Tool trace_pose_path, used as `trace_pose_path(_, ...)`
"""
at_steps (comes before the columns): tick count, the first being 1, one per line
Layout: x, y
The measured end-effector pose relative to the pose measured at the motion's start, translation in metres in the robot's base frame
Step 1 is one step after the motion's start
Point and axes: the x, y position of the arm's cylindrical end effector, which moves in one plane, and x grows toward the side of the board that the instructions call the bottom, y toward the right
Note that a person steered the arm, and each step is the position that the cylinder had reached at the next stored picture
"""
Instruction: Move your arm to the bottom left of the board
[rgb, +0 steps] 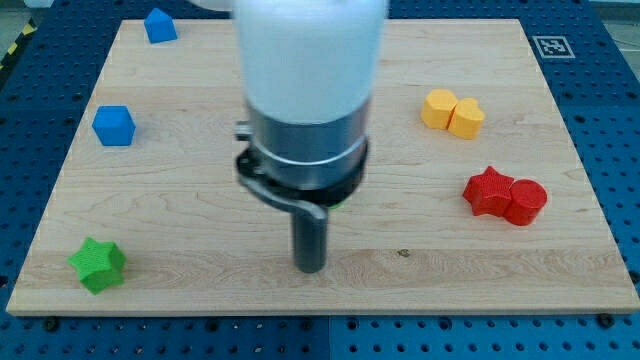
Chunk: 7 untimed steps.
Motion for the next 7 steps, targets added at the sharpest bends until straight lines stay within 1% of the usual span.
trace_pose_path(1,0.011,-0.035)
trace_pose_path(2,0.036,-0.039)
trace_pose_path(3,0.033,-0.036)
trace_pose_path(5,-0.058,-0.032)
trace_pose_path(7,-0.066,-0.034)
